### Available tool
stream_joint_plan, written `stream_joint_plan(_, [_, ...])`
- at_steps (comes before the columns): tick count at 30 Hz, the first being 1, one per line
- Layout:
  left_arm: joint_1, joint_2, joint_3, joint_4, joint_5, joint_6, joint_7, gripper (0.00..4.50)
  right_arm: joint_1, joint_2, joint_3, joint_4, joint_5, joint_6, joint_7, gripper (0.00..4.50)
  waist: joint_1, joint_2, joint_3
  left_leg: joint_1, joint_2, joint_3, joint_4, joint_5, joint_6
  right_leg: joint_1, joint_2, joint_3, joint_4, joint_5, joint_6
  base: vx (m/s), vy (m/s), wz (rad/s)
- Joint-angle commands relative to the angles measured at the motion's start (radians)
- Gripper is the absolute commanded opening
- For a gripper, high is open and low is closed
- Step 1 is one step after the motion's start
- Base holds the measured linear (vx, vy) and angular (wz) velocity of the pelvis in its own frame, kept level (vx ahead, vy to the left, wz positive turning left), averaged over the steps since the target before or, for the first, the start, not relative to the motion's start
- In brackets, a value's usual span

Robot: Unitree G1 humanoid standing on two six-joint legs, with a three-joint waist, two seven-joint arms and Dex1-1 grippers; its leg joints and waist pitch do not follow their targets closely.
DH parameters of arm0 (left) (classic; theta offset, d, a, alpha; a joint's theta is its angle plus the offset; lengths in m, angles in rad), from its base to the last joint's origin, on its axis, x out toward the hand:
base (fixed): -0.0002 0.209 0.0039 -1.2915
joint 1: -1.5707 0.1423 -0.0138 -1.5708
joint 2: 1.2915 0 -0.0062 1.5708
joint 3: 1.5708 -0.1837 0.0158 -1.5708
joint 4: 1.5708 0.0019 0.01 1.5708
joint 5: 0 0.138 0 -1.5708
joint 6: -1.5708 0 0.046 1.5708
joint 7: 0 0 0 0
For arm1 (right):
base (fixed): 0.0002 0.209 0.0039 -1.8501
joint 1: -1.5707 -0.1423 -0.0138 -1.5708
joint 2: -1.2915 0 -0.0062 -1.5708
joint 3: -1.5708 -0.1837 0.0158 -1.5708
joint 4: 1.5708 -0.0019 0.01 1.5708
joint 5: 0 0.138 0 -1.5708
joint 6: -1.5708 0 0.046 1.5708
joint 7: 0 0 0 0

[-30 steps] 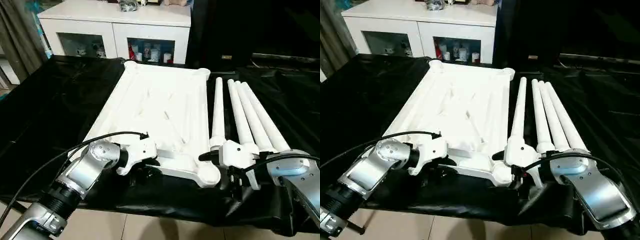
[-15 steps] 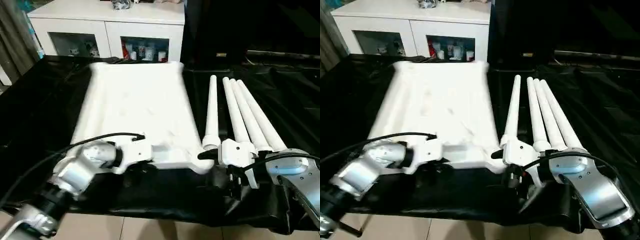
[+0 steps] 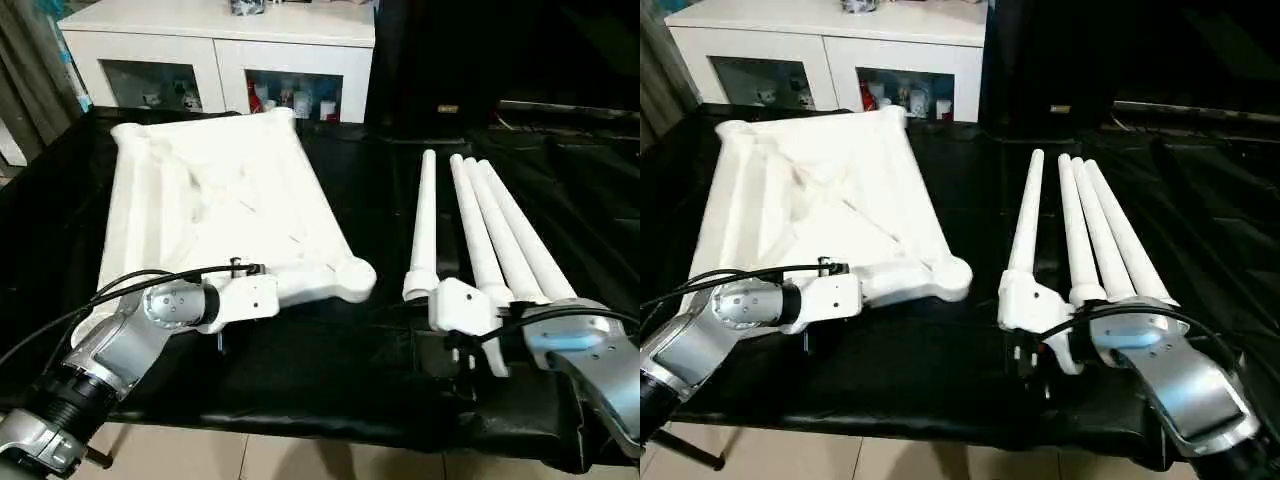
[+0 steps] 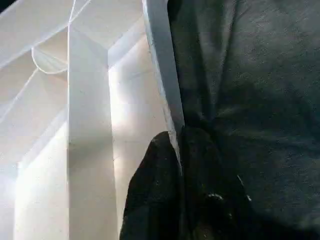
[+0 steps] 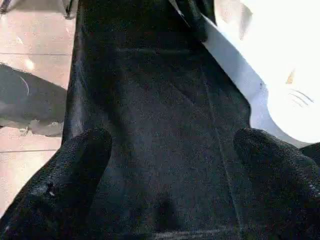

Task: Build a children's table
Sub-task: Rotate table base, then pick table leg

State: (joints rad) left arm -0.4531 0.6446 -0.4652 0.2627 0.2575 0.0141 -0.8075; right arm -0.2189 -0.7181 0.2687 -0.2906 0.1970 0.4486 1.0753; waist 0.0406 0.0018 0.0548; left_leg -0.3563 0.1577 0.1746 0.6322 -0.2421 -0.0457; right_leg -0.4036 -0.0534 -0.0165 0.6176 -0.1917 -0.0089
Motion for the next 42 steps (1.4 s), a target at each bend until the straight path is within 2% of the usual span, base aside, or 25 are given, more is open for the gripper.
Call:
stream_joint_plan(1, [-0.026,0.034,0.024,0.027,0.099,-0.025,0.09,0.04,-0.011,-0.002,0.001,0.007,-0.013,-0.01,-0.006,4.45,0.009,-0.002,-0.058,0.002,0.07,-0.031,-0.086,-0.081,0.06,0.055,-0.089,0.042,-0.056,-0.067,-0.27,0.0,0.0,0.0])
stream_joint_plan(2, [-0.028,0.025,0.016,0.071,0.101,-0.045,0.106,0.04,-0.013,0.001,0.006,0.005,-0.015,-0.01,-0.008,4.45,0.011,-0.002,-0.057,0.003,0.069,-0.031,-0.086,-0.089,0.057,0.054,-0.088,0.043,-0.058,-0.084,-0.267,0.0,0.0,0.0])
stream_joint_plan(5, [-0.022,0.024,0.015,0.085,0.095,-0.053,0.099,0.04,-0.013,0.003,0.007,0.005,-0.016,-0.011,-0.009,4.45,0.011,-0.003,-0.057,0.003,0.069,-0.031,-0.087,-0.099,0.047,0.054,-0.089,0.044,-0.059,-0.105,-0.259,0.0,0.0,0.0])
stream_joint_plan(8, [0.0,0.015,0.03,0.093,0.047,-0.072,0.068,0.04,-0.013,0.004,0.008,0.005,-0.018,-0.012,-0.011,4.45,0.01,-0.002,-0.057,0.003,0.07,-0.031,-0.087,-0.098,0.04,0.053,-0.089,0.044,-0.058,-0.106,-0.258,0.0,0.0,0.0])
stream_joint_plan(12, [0.021,0.001,0.056,0.106,-0.019,-0.149,0.051,0.04,-0.013,0.002,0.01,0.006,-0.019,-0.015,-0.016,4.45,0.01,-0.002,-0.06,0.003,0.07,-0.031,-0.086,-0.088,0.046,0.054,-0.089,0.043,-0.054,-0.073,-0.264,0.0,0.0,0.0])
stream_joint_plan(13, [0.031,0.0,0.062,0.101,-0.05,-0.154,0.022,0.35,-0.013,0.001,0.009,0.004,-0.018,-0.014,-0.016,4.45,0.011,-0.003,-0.06,0.003,0.069,-0.03,-0.085,-0.079,0.05,0.054,-0.089,0.043,-0.052,-0.059,-0.268,0.0,0.0,0.0])
stream_joint_plan(15, [0.049,0.009,0.064,0.082,-0.087,-0.15,-0.025,0.67,-0.013,0.001,0.007,0.002,-0.018,-0.011,-0.017,4.45,0.011,-0.001,-0.061,0.005,0.071,-0.03,-0.086,-0.07,0.055,0.053,-0.089,0.042,-0.051,-0.042,-0.275,0.0,0.0,0.0])
stream_joint_plan(17, [0.065,0.017,0.066,0.063,-0.107,-0.143,-0.053,0.72,-0.012,0.001,0.002,0.002,-0.015,-0.006,-0.02,4.45,0.011,0.0,-0.061,0.005,0.072,-0.029,-0.086,-0.068,0.06,0.052,-0.089,0.042,-0.05,-0.025,-0.28,0.0,0.0,0.0])
stream_joint_plan(18, [0.073,0.024,0.068,0.053,-0.116,-0.147,-0.069,0.92,-0.013,0.001,-0.002,0.004,-0.012,-0.001,-0.022,4.45,0.013,-0.002,-0.06,0.006,0.073,-0.028,-0.087,-0.073,0.061,0.052,-0.091,0.043,-0.05,-0.03,-0.281,0.0,0.0,0.0])
stream_joint_plan(19, [0.081,0.028,0.072,0.046,-0.128,-0.147,-0.083,0.92,-0.013,0.001,-0.006,0.004,-0.01,0.001,-0.024,4.45,0.014,-0.002,-0.059,0.006,0.073,-0.028,-0.088,-0.079,0.06,0.052,-0.09,0.043,-0.052,-0.048,-0.278,0.0,0.0,0.0])
stream_joint_plan(21, [0.089,0.032,0.085,0.042,-0.136,-0.151,-0.084,1.21,-0.017,0.009,-0.021,0.006,0.001,0.011,-0.035,4.45,0.017,-0.002,-0.055,0.009,0.072,-0.027,-0.089,-0.109,0.052,0.049,-0.089,0.044,-0.058,-0.101,-0.267,0.0,0.0,0.0])
stream_joint_plan(23, [0.094,0.035,0.108,0.026,-0.159,-0.141,-0.092,1.3,-0.024,0.023,-0.041,0.008,0.013,0.02,-0.053,4.45,0.022,-0.002,-0.053,0.01,0.073,-0.027,-0.091,-0.134,0.033,0.047,-0.091,0.046,-0.062,-0.159,-0.252,0.0,0.0,0.0])
stream_joint_plan(24, [0.094,0.034,0.113,0.023,-0.162,-0.141,-0.091,1.41,-0.025,0.025,-0.044,0.008,0.015,0.021,-0.055,4.45,0.023,-0.003,-0.053,0.011,0.072,-0.027,-0.091,-0.137,0.028,0.046,-0.091,0.047,-0.063,-0.168,-0.249,0.0,0.0,0.0])
stream_joint_plan(27, [0.086,0.04,0.156,-0.018,-0.211,-0.128,-0.106,1.71,-0.048,0.061,-0.087,0.016,0.052,0.072,-0.098,4.45,0.023,-0.012,-0.053,0.01,0.07,-0.027,-0.092,-0.127,0.022,0.046,-0.089,0.046,-0.061,-0.172,-0.243,0.0,0.0,0.0])
stream_joint_plan(28, [0.085,0.04,0.16,-0.022,-0.216,-0.127,-0.108,1.84,-0.051,0.066,-0.092,0.018,0.057,0.077,-0.101,4.45,0.023,-0.008,-0.053,0.011,0.07,-0.027,-0.091,-0.127,0.019,0.044,-0.089,0.046,-0.061,-0.181,-0.244,0.0,0.0,0.0])
stream_joint_plan(33, [0.089,0.022,0.202,-0.063,-0.294,-0.078,-0.135,2.14,-0.088,0.123,-0.13,0.042,0.076,0.127,-0.178,4.45,0.023,-0.009,-0.053,0.01,0.064,-0.024,-0.09,-0.12,0.003,0.042,-0.086,0.047,-0.059,-0.197,-0.229,0.0,0.0,0.0])
stream_joint_plan(34, [0.092,0.012,0.221,-0.085,-0.326,-0.046,-0.136,2.22,-0.101,0.138,-0.14,0.052,0.075,0.153,-0.205,4.45,0.022,-0.012,-0.054,0.008,0.064,-0.025,-0.091,-0.118,0.001,0.044,-0.084,0.044,-0.059,-0.198,-0.227,0.0,0.0,0.0])
stream_joint_plan(35, [0.094,-0.01,0.26,-0.121,-0.385,0.02,-0.122,2.41,-0.132,0.165,-0.147,0.076,0.045,0.217,-0.27,4.45,0.021,-0.006,-0.055,0.01,0.063,-0.025,-0.09,-0.101,-0.005,0.042,-0.084,0.045,-0.055,-0.182,-0.234,0.0,0.0,0.0])
stream_joint_plan(36, [0.095,-0.02,0.275,-0.137,-0.409,0.048,-0.115,2.41,-0.145,0.175,-0.149,0.087,0.031,0.244,-0.296,4.45,0.019,-0.006,-0.054,0.009,0.061,-0.024,-0.09,-0.095,-0.01,0.041,-0.082,0.044,-0.054,-0.177,-0.241,0.0,0.0,0.0])
stream_joint_plan(37, [0.09,-0.047,0.31,-0.177,-0.449,0.119,-0.078,2.49,-0.191,0.203,-0.138,0.127,-0.025,0.334,-0.385,4.45,0.017,-0.007,-0.053,0.009,0.059,-0.024,-0.09,-0.104,-0.02,0.042,-0.08,0.043,-0.055,-0.193,-0.244,0.0,0.0,0.0])
stream_joint_plan(39, [0.078,-0.084,0.334,-0.203,-0.461,0.178,-0.013,2.57,-0.247,0.25,-0.135,0.19,-0.066,0.417,-0.478,4.45,0.013,-0.008,-0.052,0.009,0.055,-0.024,-0.089,-0.109,-0.038,0.042,-0.077,0.042,-0.059,-0.222,-0.241,0.0,0.0,0.0])
stream_joint_plan(41, [0.069,-0.16,0.348,-0.214,-0.466,0.245,0.086,2.8,-0.315,0.337,-0.17,0.305,-0.077,0.489,-0.596,4.48,0.009,-0.013,-0.053,0.008,0.051,-0.022,-0.086,-0.109,-0.044,0.042,-0.076,0.044,-0.063,-0.252,-0.229,0.0,0.0,0.0])
stream_joint_plan(42, [0.071,-0.197,0.348,-0.231,-0.477,0.277,0.12,2.88,-0.345,0.372,-0.189,0.363,-0.079,0.498,-0.649,4.49,0.009,-0.012,-0.055,0.009,0.051,-0.022,-0.085,-0.102,-0.047,0.042,-0.078,0.044,-0.062,-0.248,-0.229,0.0,0.0,0.0])
